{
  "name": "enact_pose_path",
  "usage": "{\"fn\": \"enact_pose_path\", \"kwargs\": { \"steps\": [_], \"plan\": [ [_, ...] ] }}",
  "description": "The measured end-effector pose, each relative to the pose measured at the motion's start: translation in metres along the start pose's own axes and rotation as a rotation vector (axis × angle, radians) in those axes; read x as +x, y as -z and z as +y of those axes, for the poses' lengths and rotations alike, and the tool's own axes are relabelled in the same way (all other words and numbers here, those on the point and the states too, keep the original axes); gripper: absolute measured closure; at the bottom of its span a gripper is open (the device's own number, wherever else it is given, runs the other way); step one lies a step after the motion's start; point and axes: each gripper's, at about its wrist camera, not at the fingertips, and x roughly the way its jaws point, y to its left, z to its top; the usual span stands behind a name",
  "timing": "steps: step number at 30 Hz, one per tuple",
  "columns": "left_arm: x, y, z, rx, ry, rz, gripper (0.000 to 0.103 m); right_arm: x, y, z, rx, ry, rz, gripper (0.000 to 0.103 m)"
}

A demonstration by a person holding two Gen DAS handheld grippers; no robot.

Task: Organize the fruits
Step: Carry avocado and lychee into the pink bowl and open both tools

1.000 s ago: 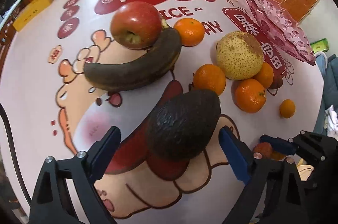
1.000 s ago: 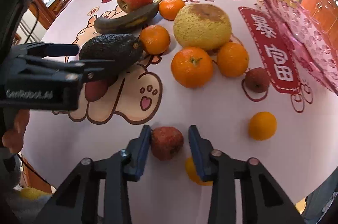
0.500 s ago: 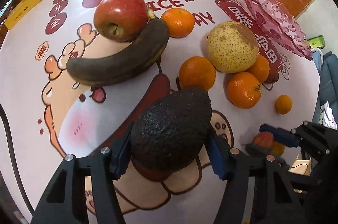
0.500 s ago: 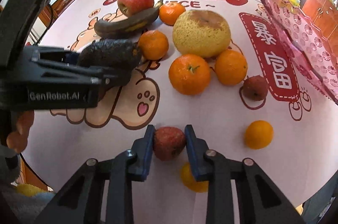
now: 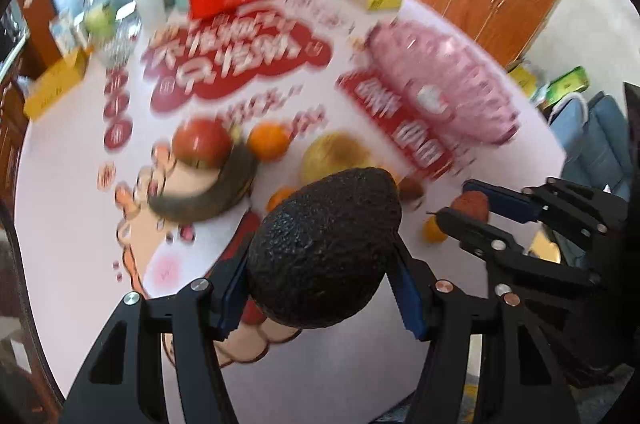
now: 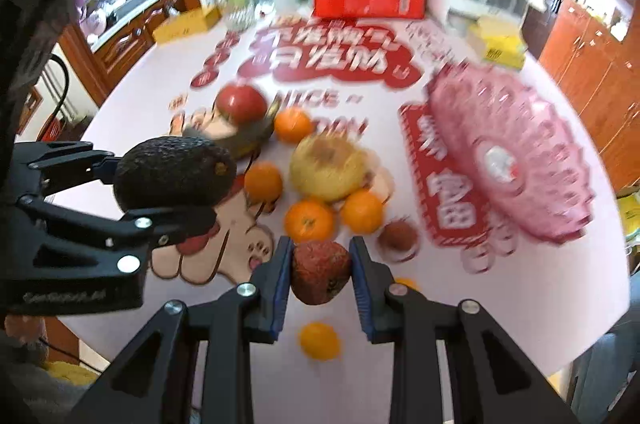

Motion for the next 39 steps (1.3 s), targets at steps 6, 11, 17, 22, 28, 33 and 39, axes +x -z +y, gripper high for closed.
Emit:
{"fn": "enact_pose_path", "kwargs": {
  "steps": [6,11,17,22,28,33,39],
  "plan": [
    [-0.018,-0.043,-0.047,0.038,-0.003,-0.101,0.042,-0.030,-0.022,-0.043,0.009,0.089,-0.086,0.075],
    [-0.001,-0.082,-0.086,0.042,-0.032,-0.143,0.042,-0.033,-0.045,-0.113,0.075,0.151,-0.093,0.075],
    [0.060,-0.126,-0.115,-0.012,-0.105,-0.122,0.042,-0.015,-0.074,-0.192,0.139,0.193,-0.093,0.075],
    [0.120,-0.145,-0.129,-0.020,-0.201,-0.069,0.042,0.028,-0.081,-0.227,0.105,0.192,-0.042,0.074],
    [0.167,-0.150,-0.131,-0.039,-0.238,0.002,0.042,0.072,-0.071,-0.251,0.086,0.177,0.039,0.074],
    [0.181,-0.148,-0.138,-0.010,-0.274,0.010,0.042,0.097,-0.063,-0.261,0.073,0.162,0.091,0.074],
    [0.185,-0.146,-0.147,0.032,-0.314,0.012,0.042,0.112,-0.052,-0.263,0.049,0.169,0.120,0.074]
  ]
}}
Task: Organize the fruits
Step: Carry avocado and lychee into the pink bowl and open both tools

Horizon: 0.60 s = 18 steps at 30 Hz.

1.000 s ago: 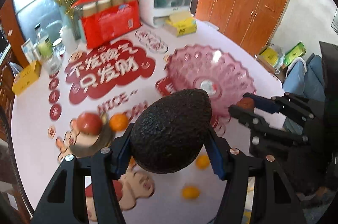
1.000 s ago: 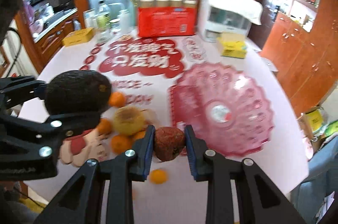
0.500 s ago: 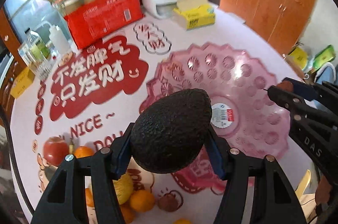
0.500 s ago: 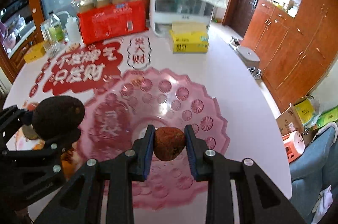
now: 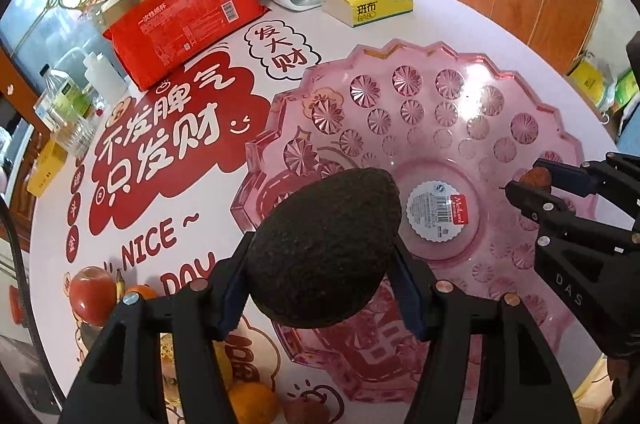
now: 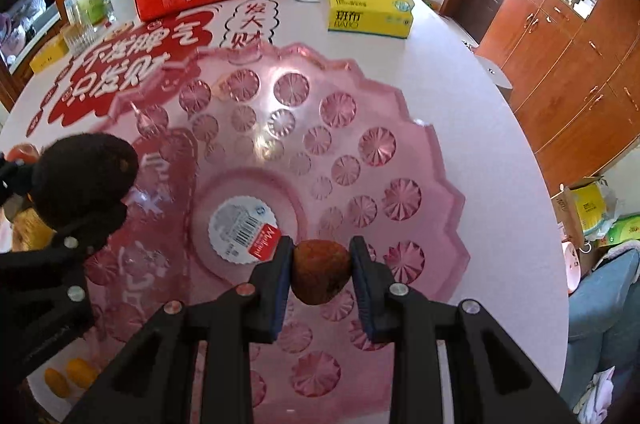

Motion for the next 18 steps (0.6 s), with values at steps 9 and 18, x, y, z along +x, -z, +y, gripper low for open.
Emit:
{"fn": "enact_pose_path", "kwargs": {
  "steps": [9,18],
  "plan": [
    [-0.006,0.007,-0.021,0.026,0.045,0.034,0.026,-0.011,0.014,-0.012,0.038,-0.016,-0.030,0.044],
    [-0.046,0.006,-0.020,0.013,0.033,-0.051,0.011,-0.037,0.018,-0.020,0.074,-0.021,-0.075,0.038]
  ]
}}
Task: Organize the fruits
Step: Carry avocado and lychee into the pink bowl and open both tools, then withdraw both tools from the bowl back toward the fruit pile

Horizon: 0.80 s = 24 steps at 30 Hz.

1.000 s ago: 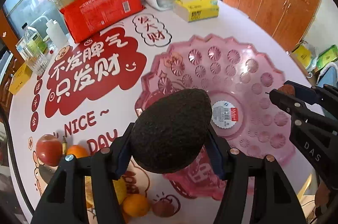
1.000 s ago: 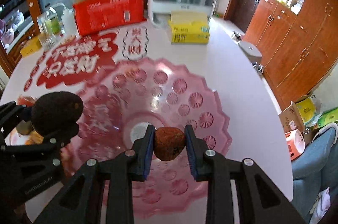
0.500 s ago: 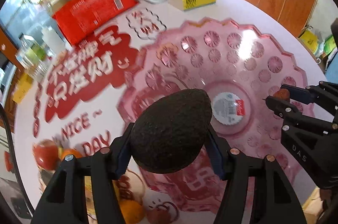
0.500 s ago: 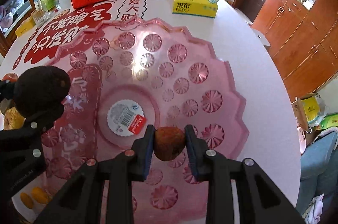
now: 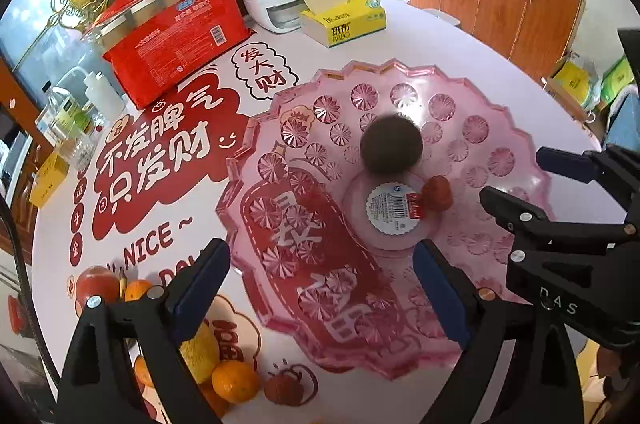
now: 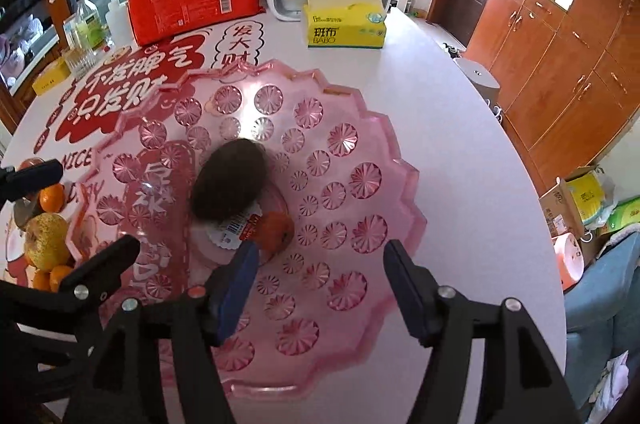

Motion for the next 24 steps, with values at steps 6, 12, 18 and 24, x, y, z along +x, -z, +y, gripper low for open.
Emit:
{"fn": "enact_pose_path", "kwargs": {
  "steps": [6,12,18,24],
  "plan": [
    [-0.026,0.008,0.012,-0.047,0.014,-0.017,0.011,-0.016,0.002,0.003,0.015,-0.025,-0.006,0.038],
    [-0.053,0.021,0.023,-0.088,0.026,-0.042,0.011,-0.028,0.003,0.006,0.036,-0.068,-0.013,0.038],
    [-0.083,0.032,0.032,-0.097,0.017,-0.092,0.011,-0.042,0.005,0.012,0.052,-0.113,-0.021,0.038],
    [-0.106,0.039,0.044,-0.104,-0.011,-0.116,0.011,-0.066,0.000,0.021,0.057,-0.145,-0.062,0.037]
  ]
}}
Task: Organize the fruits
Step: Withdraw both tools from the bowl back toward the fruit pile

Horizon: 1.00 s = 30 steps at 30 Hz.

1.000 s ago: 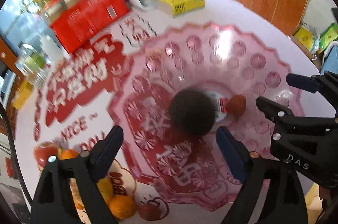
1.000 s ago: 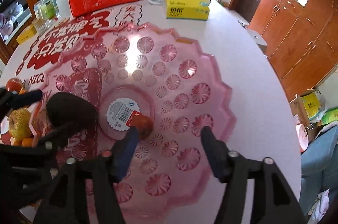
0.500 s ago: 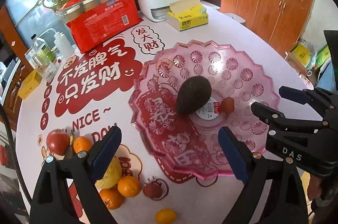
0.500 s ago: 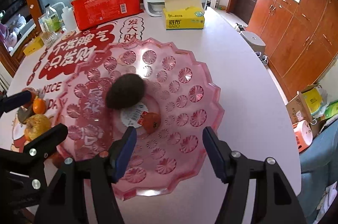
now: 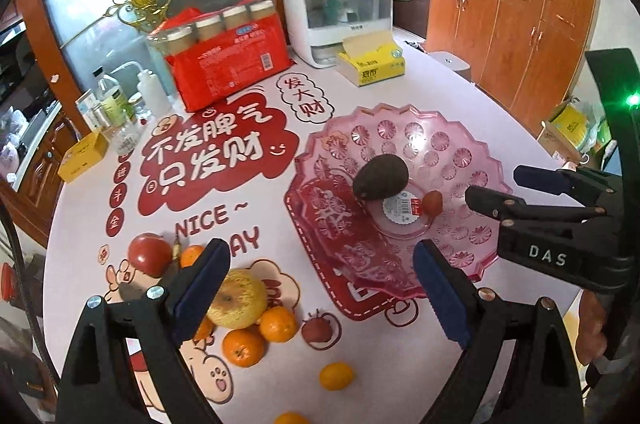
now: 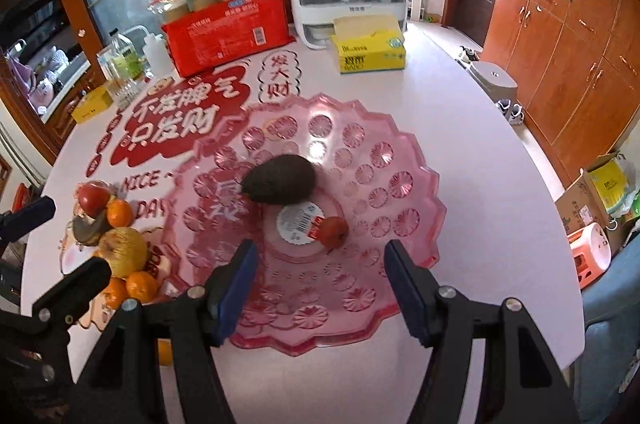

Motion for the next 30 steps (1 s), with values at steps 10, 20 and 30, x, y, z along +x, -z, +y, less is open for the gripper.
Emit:
{"fn": "enact_pose_path", "kwargs": {
  "steps": [10,20,30],
  "plan": [
    [-0.043,0.009,0.032,-0.026,-0.039,-0.051,0.011,-0.047,-0.003,0.043,-0.066,-0.048,-0.112,0.036],
    [-0.079,0.029,0.075,-0.058,-0.066,-0.071,0.011,-0.095,0.006,0.097,-0.112,-0.062,-0.234,0.030],
    [-0.089,0.055,0.130,-0.084,-0.040,-0.032,0.011,-0.103,0.023,0.145,-0.119,-0.036,-0.247,0.030]
  ]
}}
